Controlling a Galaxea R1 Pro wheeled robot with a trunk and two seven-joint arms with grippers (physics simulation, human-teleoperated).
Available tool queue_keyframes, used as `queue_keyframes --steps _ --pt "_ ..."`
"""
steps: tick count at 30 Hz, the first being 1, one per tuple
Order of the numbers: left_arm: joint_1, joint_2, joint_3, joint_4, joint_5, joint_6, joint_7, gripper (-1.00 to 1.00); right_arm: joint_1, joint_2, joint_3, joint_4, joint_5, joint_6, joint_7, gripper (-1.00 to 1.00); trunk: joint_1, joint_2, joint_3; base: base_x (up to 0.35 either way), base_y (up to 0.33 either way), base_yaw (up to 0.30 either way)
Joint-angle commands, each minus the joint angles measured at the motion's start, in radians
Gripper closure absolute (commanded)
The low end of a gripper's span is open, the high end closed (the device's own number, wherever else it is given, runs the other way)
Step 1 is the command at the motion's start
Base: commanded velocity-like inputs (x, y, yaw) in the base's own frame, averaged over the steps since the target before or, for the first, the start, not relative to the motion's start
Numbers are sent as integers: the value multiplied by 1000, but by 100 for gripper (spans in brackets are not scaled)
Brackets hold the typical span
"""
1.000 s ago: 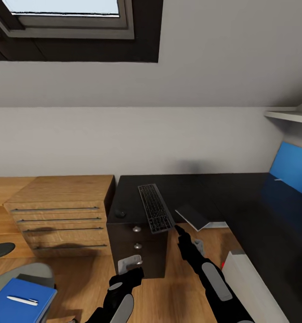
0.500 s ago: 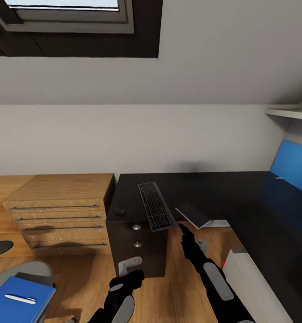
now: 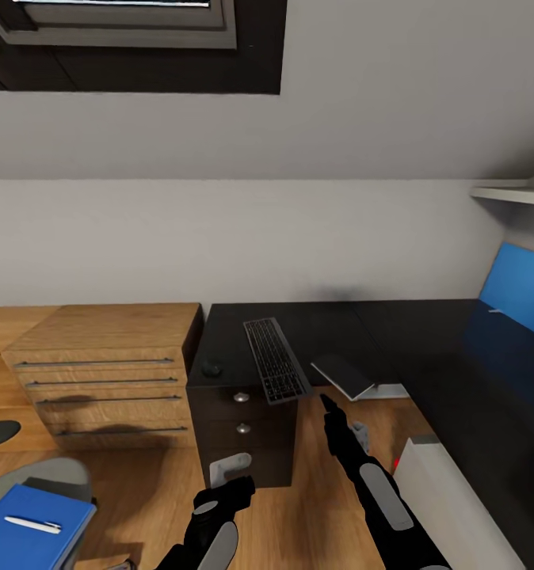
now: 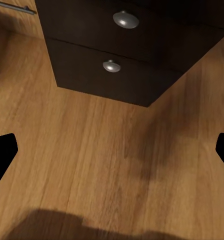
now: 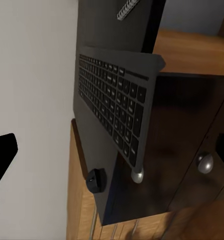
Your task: In the bedroom, organize the workspace by keeping the computer under the desk, ensuring the monitor is on the desk, placing the keyboard on the desk next to the monitor, placing the mouse on the desk next to the keyboard, moving the folder from the swivel chair onto the desk next to the mouse, stacking the notebook on top of the folder with the pen on top of the notebook, and positioning the swivel chair next to the desk.
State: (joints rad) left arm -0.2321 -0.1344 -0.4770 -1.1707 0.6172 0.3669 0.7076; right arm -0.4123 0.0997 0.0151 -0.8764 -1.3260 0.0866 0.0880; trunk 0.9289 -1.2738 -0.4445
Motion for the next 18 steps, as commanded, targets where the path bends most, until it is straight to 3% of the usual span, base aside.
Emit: queue_keyframes --steps 1,18 --pt "-1 0 -2 -1 6 3 7 -100 0 0 0 0 -9 2 3 -100 4 -8 -4 0 0 0" --pt "-1 0 -2 -1 5 3 7 -100 -1 -12 3 18 -4 6 -3 -100 69 -127 -58 0 0 0"
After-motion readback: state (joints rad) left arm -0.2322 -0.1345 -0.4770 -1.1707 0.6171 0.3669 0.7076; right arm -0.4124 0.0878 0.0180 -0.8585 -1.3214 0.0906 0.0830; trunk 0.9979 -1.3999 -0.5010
